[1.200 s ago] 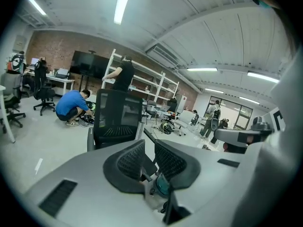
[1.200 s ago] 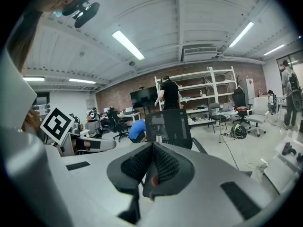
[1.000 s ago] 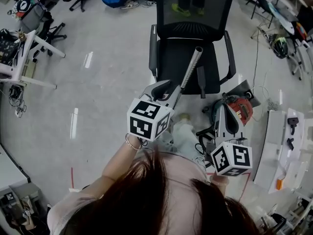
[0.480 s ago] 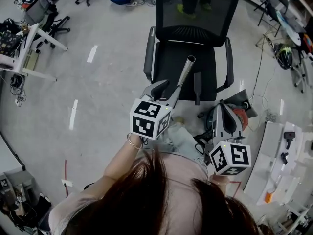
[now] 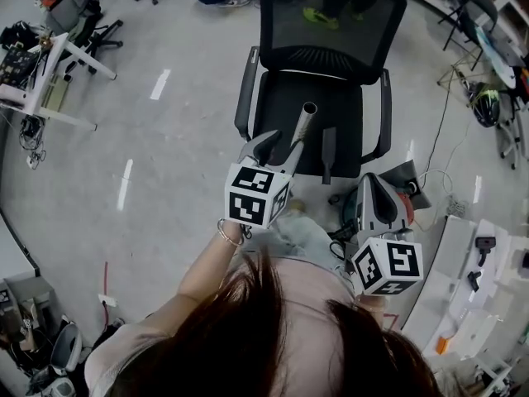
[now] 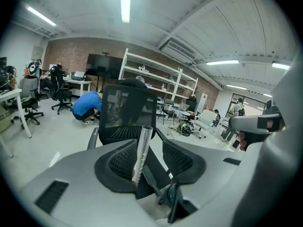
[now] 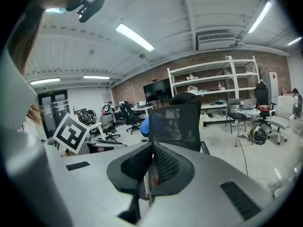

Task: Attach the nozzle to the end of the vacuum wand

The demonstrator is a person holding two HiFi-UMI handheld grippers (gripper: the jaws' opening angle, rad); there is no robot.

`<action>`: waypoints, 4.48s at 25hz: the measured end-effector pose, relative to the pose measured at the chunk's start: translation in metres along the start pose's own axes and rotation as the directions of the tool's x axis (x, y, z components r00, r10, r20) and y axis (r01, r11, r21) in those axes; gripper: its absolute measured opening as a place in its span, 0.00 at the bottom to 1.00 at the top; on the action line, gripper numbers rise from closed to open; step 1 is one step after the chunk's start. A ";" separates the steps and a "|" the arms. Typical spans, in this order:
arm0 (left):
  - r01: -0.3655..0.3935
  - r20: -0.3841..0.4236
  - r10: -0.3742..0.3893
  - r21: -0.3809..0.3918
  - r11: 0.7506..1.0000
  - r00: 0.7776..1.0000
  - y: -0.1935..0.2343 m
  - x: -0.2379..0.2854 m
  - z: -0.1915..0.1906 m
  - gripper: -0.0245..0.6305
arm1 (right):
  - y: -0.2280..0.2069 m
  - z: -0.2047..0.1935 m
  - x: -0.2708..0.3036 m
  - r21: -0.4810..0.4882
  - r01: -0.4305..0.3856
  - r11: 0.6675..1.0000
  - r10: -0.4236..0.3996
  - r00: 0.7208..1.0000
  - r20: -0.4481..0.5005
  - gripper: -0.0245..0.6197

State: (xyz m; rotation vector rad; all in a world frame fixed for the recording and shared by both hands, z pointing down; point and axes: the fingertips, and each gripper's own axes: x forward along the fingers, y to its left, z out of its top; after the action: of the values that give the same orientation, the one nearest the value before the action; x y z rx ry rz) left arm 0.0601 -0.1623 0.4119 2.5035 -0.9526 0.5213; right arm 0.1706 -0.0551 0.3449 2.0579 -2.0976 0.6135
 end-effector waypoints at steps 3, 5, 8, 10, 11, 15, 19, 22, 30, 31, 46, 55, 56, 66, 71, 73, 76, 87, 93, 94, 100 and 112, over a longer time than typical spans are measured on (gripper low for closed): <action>-0.021 -0.009 0.021 0.000 1.000 1.000 0.002 0.013 -0.001 0.29 | -0.010 0.002 0.004 -0.006 -0.008 1.000 0.008 1.000 -0.008 0.08; -0.032 -0.017 0.032 0.004 0.999 0.999 0.003 0.023 -0.004 0.30 | -0.018 0.002 0.007 -0.009 -0.009 1.000 0.009 1.000 -0.013 0.08; -0.045 -0.034 0.046 0.009 0.999 0.998 0.003 0.037 -0.011 0.31 | -0.030 -0.002 0.010 -0.012 -0.009 1.000 0.009 1.000 -0.020 0.08; -0.059 -0.043 0.059 0.011 0.998 0.997 0.005 0.046 -0.014 0.32 | -0.035 -0.002 0.013 -0.013 -0.010 1.000 0.010 1.000 -0.025 0.08; -0.067 -0.045 0.067 0.013 0.998 0.997 0.006 0.050 -0.015 0.32 | -0.038 -0.003 0.014 -0.013 -0.011 1.000 0.010 1.000 -0.027 0.08; -0.092 -0.056 0.093 0.023 0.995 0.994 0.010 0.066 -0.024 0.33 | -0.050 -0.005 0.016 -0.016 -0.008 1.000 0.007 1.000 -0.029 0.08; -0.102 -0.080 0.104 0.029 0.994 0.991 0.013 0.081 -0.031 0.34 | -0.060 -0.005 0.018 -0.014 0.003 1.000 -0.004 1.000 -0.030 0.08; -0.105 -0.094 0.108 0.036 0.994 0.990 0.015 0.090 -0.034 0.35 | -0.066 -0.004 0.018 -0.011 0.014 1.000 -0.015 0.999 -0.030 0.08; -0.105 -0.121 0.111 0.057 0.993 0.986 0.018 0.112 -0.043 0.37 | -0.076 -0.007 0.018 -0.007 0.041 0.999 -0.041 0.998 -0.040 0.08; -0.108 -0.126 0.115 0.062 0.992 0.985 0.018 0.115 -0.044 0.37 | -0.078 -0.008 0.018 -0.005 0.045 0.999 -0.045 0.998 -0.041 0.08; -0.186 -0.166 0.199 0.091 0.978 0.966 0.028 0.142 -0.070 0.36 | -0.094 -0.017 0.012 0.019 0.075 0.997 -0.074 0.996 -0.050 0.08; -0.217 -0.172 0.232 0.101 0.971 0.957 0.034 0.148 -0.073 0.36 | -0.100 -0.022 0.007 0.023 0.083 0.996 -0.082 0.995 -0.054 0.08; -0.220 -0.173 0.235 0.102 0.970 0.956 0.034 0.148 -0.074 0.35 | -0.101 -0.022 0.007 0.024 0.084 0.996 -0.082 0.995 -0.055 0.08; -0.252 -0.161 0.270 0.126 0.960 0.949 0.031 0.154 -0.075 0.29 | -0.111 -0.028 0.002 0.034 0.085 0.996 -0.083 0.994 -0.064 0.08; -0.260 -0.130 0.277 0.133 0.956 0.952 0.031 0.155 -0.075 0.28 | -0.115 -0.036 0.005 0.042 0.068 0.997 -0.065 0.995 -0.079 0.08; -0.260 -0.122 0.276 0.131 0.957 0.953 0.030 0.154 -0.075 0.28 | -0.116 -0.040 0.008 0.044 0.055 0.998 -0.051 0.995 -0.087 0.08; -0.263 -0.112 0.278 0.133 0.956 0.954 0.029 0.155 -0.073 0.28 | -0.117 -0.047 0.013 0.045 0.032 0.998 -0.027 0.994 -0.103 0.08; -0.263 -0.108 0.277 0.128 0.956 0.955 0.032 0.157 -0.077 0.28 | -0.127 -0.103 0.053 0.102 -0.079 0.992 0.101 0.968 -0.228 0.08; -0.252 -0.109 0.269 0.142 0.957 0.957 0.035 0.153 -0.074 0.28 | -0.139 -0.167 0.086 0.205 -0.119 0.972 0.187 0.915 -0.358 0.08; -0.250 -0.109 0.266 0.141 0.958 0.958 0.035 0.152 -0.074 0.28 | -0.141 -0.178 0.091 0.217 -0.119 0.969 0.196 0.905 -0.378 0.08; -0.239 -0.093 0.253 0.137 0.961 0.963 0.044 0.152 -0.076 0.28 | -0.151 -0.237 0.123 0.274 -0.106 0.956 0.227 0.858 -0.460 0.08; -0.220 -0.074 0.231 0.131 0.967 0.970 0.060 0.156 -0.079 0.28 | -0.171 -0.343 0.179 0.376 -0.054 0.925 0.275 0.778 -0.565 0.08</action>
State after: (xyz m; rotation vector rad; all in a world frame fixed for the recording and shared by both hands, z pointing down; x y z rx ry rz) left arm 0.1117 -0.2477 0.5669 2.4673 -1.2122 0.7765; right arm 0.2664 -0.0873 0.7555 1.4876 -1.8628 1.5343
